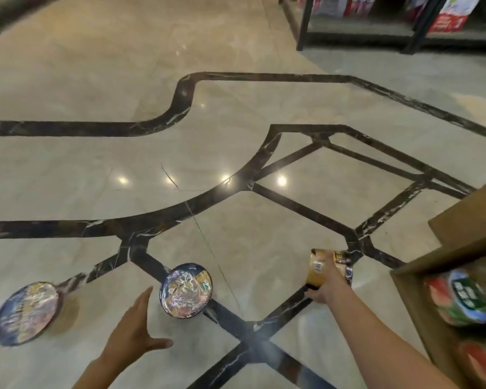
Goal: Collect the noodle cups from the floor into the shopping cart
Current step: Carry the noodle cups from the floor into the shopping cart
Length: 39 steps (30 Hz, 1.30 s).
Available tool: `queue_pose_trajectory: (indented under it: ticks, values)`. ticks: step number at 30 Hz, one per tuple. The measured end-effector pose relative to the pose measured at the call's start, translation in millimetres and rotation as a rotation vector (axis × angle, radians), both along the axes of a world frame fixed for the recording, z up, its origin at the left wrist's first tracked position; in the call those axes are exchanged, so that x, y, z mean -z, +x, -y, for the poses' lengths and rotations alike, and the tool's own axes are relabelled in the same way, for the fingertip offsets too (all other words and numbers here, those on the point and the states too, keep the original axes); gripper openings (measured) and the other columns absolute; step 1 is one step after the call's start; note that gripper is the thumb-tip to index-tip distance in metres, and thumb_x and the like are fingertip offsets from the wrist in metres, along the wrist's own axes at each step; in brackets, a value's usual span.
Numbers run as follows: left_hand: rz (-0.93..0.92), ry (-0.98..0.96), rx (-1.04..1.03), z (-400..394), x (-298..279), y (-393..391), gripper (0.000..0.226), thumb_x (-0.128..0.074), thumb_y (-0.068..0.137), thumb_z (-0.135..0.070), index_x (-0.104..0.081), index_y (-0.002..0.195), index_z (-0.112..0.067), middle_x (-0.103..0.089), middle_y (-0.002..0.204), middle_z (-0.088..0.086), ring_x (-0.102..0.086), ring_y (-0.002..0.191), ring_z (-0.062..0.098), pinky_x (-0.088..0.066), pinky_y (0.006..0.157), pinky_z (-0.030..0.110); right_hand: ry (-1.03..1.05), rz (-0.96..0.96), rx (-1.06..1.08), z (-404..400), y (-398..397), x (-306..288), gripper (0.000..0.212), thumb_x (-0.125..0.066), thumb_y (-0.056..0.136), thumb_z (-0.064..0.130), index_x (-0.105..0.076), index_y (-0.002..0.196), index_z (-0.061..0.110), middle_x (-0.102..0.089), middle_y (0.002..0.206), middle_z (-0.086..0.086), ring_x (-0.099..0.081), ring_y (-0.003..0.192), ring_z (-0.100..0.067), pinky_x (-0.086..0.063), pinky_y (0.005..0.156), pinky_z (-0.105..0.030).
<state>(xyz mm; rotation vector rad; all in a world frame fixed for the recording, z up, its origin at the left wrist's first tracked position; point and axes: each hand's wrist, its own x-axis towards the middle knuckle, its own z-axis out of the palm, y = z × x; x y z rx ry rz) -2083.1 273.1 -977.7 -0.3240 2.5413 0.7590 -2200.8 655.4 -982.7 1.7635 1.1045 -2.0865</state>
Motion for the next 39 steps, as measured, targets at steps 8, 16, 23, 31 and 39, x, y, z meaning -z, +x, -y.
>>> queue_pose_trajectory:
  ticks: [8,16,23,31,39]
  values:
    - [-0.161,0.302,-0.421,-38.8,44.4,-15.9,0.110,-0.093,0.038,-0.041,-0.043,0.134,-0.021,-0.060,0.118,0.000,-0.058,0.110,0.028,-0.047,0.088,0.034,0.360,-0.024,0.047,4.7,-2.8,18.5,0.108,-0.090,0.053,0.042,-0.031,0.138,0.012,-0.048,0.135,-0.010,-0.049,0.121,-0.032,-0.045,0.101,-0.045]
    - [-0.064,0.549,-0.689,-42.7,-13.5,-36.2,0.103,-0.091,0.033,-0.055,-0.044,0.115,-0.014,-0.059,0.118,0.008,-0.058,0.100,0.023,-0.053,0.081,0.034,0.575,-0.069,-0.452,19.4,7.4,-23.1,0.102,-0.092,0.057,0.023,-0.028,0.135,0.004,-0.052,0.118,-0.007,-0.054,0.112,-0.031,-0.049,0.095,-0.044]
    - [-0.038,0.578,-0.831,-0.3,-170.2,-23.7,0.093,-0.089,0.047,-0.042,-0.050,0.127,-0.012,-0.060,0.126,0.007,-0.058,0.112,0.025,-0.053,0.088,0.041,0.521,-0.283,-0.887,78.6,4.0,-177.3,0.085,-0.093,0.049,0.029,-0.054,0.123,0.011,-0.066,0.113,-0.006,-0.064,0.099,-0.024,-0.056,0.082,-0.036]
    - [-0.194,0.553,-0.969,71.9,-441.2,11.4,0.069,-0.085,0.063,-0.033,-0.057,0.123,-0.013,-0.065,0.112,0.005,-0.062,0.102,0.024,-0.053,0.083,0.036,0.352,-0.485,-1.210,176.7,9.1,-429.0,0.098,-0.094,0.037,0.039,-0.053,0.124,0.022,-0.066,0.114,0.002,-0.062,0.102,-0.017,-0.055,0.080,-0.032]
    - [-0.465,0.589,-1.189,119.9,-702.1,133.2,0.088,-0.088,0.046,-0.041,-0.050,0.122,-0.015,-0.067,0.106,0.006,-0.067,0.089,0.021,-0.055,0.068,0.036,0.182,-0.709,-1.525,262.7,68.1,-693.2,0.109,-0.093,0.029,0.050,-0.051,0.124,0.018,-0.065,0.115,0.000,-0.061,0.099,-0.013,-0.047,0.066,-0.017]
